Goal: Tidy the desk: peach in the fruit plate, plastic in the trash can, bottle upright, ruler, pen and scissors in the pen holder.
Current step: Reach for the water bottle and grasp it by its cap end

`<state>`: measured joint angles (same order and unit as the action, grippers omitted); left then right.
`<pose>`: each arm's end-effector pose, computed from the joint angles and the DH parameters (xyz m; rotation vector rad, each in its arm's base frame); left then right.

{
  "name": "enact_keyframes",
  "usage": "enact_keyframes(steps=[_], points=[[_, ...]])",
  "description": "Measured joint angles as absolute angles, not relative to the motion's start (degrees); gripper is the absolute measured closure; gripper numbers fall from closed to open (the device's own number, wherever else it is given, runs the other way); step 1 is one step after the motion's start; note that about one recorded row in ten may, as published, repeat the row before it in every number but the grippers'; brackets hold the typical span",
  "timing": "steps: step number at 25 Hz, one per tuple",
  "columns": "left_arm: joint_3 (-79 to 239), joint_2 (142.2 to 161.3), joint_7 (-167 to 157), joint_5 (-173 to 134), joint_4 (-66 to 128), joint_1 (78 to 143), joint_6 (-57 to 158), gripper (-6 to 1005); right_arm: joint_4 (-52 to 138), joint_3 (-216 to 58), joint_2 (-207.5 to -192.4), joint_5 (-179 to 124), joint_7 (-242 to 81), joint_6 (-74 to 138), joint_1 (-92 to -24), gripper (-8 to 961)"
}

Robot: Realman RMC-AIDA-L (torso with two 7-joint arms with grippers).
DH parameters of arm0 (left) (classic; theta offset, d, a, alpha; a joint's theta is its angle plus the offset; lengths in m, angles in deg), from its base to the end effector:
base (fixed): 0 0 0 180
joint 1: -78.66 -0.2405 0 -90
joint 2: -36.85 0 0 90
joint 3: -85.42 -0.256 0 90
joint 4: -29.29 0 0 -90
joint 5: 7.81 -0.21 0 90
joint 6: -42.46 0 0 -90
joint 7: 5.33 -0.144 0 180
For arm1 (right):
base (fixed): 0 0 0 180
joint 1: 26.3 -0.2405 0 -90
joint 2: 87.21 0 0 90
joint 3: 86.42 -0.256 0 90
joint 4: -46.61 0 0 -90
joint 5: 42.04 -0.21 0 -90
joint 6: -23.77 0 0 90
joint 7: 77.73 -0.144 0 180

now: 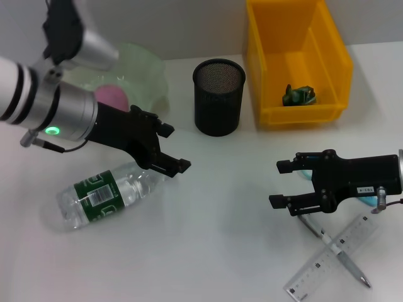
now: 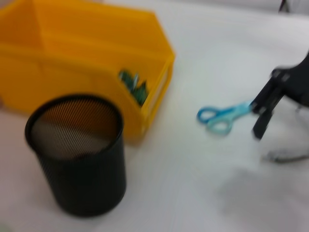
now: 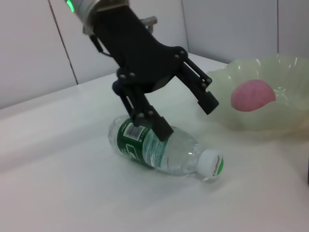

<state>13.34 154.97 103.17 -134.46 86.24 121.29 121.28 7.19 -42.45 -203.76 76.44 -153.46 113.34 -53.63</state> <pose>-0.1527 0.3864 -0.0281 -2.9482 -0.3234 0.0432 0.2883 0.3148 0.0072 -2.8161 0.5354 0.4843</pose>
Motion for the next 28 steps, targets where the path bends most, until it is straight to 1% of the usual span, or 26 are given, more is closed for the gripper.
enact_keyframes(steps=[8,12,19,28], points=[[8.1,155.75,117.0,-148.5,84.1,130.3,121.9,170,7.2,-42.5,-203.91,76.5,-153.5,113.4,-53.7,150],[7.1,155.91,119.8,-150.9,82.6,132.4,121.6,171,7.2,-42.5,-203.92,76.5,-153.7,113.5,-53.7,150],[4.5,156.02,124.2,-152.1,81.3,133.0,118.4,171,7.2,-42.5,-203.92,76.5,-153.6,113.6,-53.7,150],[1.5,156.03,124.8,-151.5,80.1,131.6,115.4,170,7.3,-42.5,-203.92,76.5,-153.6,113.5,-53.9,150]])
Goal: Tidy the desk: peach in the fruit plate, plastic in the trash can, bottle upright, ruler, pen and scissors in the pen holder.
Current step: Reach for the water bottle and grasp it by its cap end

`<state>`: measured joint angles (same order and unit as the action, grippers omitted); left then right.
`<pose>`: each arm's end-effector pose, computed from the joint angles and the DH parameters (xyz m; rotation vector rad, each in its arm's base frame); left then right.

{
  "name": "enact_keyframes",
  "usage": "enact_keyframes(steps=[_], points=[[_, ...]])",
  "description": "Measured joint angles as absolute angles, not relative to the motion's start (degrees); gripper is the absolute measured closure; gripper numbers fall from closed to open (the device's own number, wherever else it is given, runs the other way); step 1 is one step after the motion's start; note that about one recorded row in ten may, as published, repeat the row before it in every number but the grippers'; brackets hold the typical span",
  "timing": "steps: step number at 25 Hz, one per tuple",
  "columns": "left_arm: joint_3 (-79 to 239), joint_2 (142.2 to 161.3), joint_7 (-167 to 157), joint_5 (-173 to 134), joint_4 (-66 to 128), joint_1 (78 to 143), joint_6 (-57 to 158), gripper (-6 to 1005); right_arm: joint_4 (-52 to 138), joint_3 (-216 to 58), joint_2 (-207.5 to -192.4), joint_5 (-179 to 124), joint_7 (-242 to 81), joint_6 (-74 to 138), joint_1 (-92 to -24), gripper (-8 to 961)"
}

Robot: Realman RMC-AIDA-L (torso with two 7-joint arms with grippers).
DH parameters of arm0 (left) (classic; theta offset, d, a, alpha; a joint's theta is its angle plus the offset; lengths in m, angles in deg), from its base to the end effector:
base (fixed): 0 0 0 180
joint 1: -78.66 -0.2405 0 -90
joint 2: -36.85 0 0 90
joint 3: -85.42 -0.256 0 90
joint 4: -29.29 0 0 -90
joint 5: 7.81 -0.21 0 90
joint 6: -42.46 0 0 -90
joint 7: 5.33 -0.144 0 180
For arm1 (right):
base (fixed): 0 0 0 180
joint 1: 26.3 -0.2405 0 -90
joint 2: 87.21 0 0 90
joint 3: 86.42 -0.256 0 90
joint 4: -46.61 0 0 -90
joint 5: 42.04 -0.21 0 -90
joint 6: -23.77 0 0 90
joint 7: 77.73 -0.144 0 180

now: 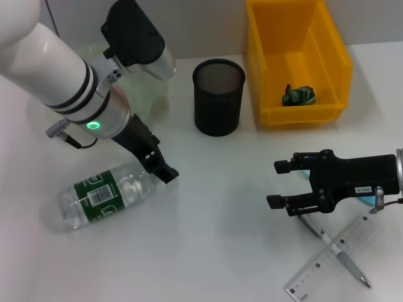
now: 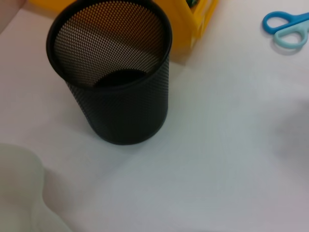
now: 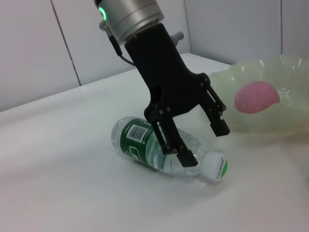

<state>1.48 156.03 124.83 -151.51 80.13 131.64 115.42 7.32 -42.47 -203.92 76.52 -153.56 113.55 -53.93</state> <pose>-0.1371 0.4034 -0.0631 -2.7965 -0.4273 0.5400 0.2861 0.3152 0.0057 -2.8231 0.5342 0.4913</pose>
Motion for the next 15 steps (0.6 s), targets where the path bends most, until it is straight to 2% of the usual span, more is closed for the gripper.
enact_keyframes(steps=[15], points=[[-3.6,156.03,124.8,-150.0,79.3,129.7,110.5,170,7.8,-42.5,-203.92,76.4,-153.6,113.5,-54.3,150]])
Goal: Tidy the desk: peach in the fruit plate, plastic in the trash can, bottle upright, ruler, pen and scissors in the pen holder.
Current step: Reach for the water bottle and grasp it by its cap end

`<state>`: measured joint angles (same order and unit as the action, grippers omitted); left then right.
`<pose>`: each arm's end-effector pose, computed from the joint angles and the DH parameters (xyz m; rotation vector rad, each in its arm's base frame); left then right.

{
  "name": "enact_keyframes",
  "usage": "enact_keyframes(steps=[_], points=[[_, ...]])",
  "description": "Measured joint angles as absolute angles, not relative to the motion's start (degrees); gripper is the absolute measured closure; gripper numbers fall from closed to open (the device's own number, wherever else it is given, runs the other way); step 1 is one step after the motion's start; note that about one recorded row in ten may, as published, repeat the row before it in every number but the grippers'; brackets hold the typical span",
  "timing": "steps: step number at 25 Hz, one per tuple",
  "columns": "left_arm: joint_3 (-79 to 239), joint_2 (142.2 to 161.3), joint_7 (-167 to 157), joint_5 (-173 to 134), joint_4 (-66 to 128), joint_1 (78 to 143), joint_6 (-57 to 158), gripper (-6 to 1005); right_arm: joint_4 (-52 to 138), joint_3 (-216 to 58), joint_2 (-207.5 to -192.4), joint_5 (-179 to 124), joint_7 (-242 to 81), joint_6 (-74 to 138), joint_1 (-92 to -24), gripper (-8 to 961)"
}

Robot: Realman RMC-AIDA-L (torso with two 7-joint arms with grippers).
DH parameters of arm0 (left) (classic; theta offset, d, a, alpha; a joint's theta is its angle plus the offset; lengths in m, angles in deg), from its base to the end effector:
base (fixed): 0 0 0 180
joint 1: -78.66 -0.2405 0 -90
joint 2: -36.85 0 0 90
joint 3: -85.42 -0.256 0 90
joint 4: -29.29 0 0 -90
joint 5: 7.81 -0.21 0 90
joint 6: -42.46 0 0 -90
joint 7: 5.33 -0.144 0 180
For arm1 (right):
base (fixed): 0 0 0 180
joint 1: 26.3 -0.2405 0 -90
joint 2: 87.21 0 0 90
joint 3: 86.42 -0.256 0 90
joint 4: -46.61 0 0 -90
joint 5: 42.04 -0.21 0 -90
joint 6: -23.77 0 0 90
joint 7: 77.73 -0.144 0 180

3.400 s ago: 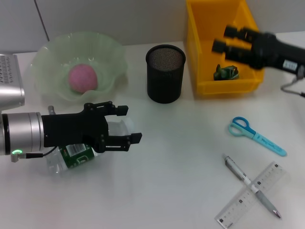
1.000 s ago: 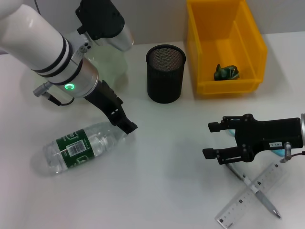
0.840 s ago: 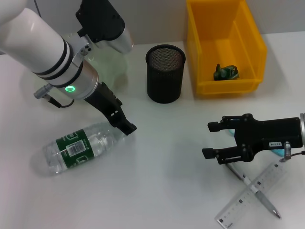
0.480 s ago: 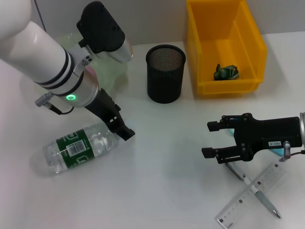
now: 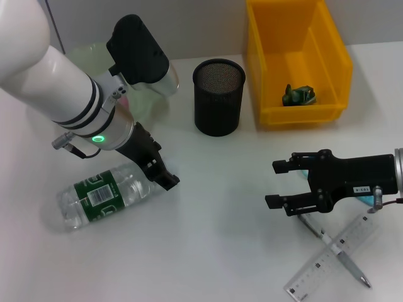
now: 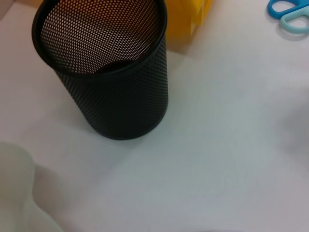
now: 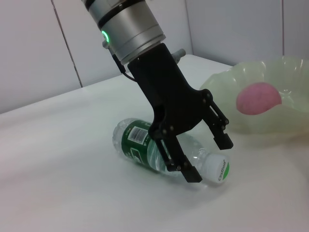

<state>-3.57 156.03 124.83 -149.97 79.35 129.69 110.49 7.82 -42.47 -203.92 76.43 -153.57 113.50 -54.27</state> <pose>-0.1478 0.3991 -0.0758 -2.7828 -0.3869 0.5434 0.2847 0.3161 0.0043 -2.8263 0.5365 0.4982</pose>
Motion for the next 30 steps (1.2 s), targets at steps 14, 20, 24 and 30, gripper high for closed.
enact_keyframes(steps=[14,20,24,30], points=[[-6.4,156.02,124.1,-149.4,79.1,129.0,108.7,171,8.0,-42.5,-203.98,76.4,-153.9,113.6,-54.3,151],[-7.4,156.02,124.1,-149.5,79.1,128.7,108.0,175,8.0,-42.5,-204.15,76.4,-153.9,113.6,-54.3,151],[-8.2,156.02,124.1,-149.7,79.1,128.5,107.4,194,8.0,-42.5,-204.21,76.4,-154.0,113.6,-54.4,151],[-8.4,156.03,124.0,-149.6,79.1,128.4,107.0,333,8.0,-42.5,-204.33,76.4,-154.0,113.7,-54.5,150]])
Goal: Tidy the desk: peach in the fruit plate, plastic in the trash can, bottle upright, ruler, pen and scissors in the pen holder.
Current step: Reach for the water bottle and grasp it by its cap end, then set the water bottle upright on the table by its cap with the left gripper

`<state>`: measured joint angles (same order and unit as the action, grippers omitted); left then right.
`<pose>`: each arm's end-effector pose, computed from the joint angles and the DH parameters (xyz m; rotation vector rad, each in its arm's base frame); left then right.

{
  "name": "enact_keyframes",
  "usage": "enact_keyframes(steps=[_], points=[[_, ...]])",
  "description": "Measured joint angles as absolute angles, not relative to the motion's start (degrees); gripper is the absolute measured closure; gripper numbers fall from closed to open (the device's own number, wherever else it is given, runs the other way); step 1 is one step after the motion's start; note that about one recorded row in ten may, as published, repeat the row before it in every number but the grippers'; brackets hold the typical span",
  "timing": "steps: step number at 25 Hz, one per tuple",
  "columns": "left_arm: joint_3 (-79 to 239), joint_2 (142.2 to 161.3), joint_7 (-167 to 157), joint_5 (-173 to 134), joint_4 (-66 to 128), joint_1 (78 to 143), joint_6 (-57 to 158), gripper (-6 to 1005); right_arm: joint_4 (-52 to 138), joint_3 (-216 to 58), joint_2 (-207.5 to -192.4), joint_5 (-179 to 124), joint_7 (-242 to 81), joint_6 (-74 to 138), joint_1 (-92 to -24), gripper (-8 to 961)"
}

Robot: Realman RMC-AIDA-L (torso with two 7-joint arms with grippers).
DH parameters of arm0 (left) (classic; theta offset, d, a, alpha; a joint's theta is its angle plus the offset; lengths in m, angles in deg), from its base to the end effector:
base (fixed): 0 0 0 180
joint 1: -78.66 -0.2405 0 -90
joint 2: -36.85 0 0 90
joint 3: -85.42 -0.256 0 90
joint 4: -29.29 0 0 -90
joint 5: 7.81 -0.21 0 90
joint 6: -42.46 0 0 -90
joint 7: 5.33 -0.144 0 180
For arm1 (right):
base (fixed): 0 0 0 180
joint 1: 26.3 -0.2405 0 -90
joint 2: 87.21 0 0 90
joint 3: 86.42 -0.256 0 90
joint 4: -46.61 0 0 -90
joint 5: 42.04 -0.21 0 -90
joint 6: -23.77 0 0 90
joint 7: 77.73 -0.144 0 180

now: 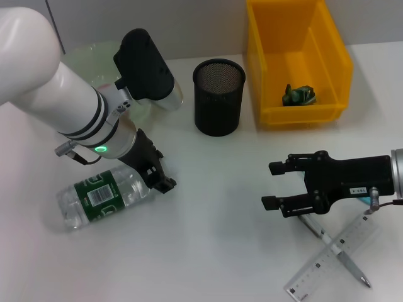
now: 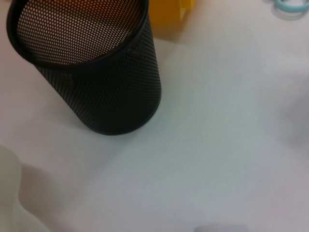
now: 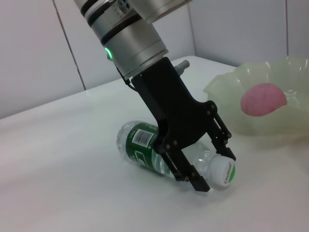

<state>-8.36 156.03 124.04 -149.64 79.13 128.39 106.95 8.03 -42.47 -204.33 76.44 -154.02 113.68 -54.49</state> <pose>-0.1553 0.3943 -0.0861 -2.7767 -0.3031 0.5768 0.2820 0.3155 0.0008 -2.8331 0.5490 0.5130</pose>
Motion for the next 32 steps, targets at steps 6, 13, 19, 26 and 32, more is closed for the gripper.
enact_keyframes(steps=[6,13,19,26,32], points=[[-8.5,156.02,124.0,-149.7,79.1,128.3,106.6,385,8.0,-42.5,-204.42,76.4,-154.0,113.7,-54.6,150],[-8.5,156.02,123.4,-149.7,79.1,128.3,106.5,426,8.0,-42.5,-204.45,76.4,-154.1,113.7,-54.8,150],[-8.5,156.02,123.3,-149.7,79.1,128.3,106.5,540,8.0,-42.5,-204.45,76.4,-154.1,113.7,-54.9,151],[-8.5,156.02,123.3,-149.7,79.3,128.4,106.4,543,8.0,-42.5,-204.45,76.4,-154.1,113.7,-55.0,151],[-8.4,156.02,123.2,-149.4,79.9,128.6,106.6,545,8.0,-42.5,-204.45,76.4,-154.1,113.6,-55.1,151]])
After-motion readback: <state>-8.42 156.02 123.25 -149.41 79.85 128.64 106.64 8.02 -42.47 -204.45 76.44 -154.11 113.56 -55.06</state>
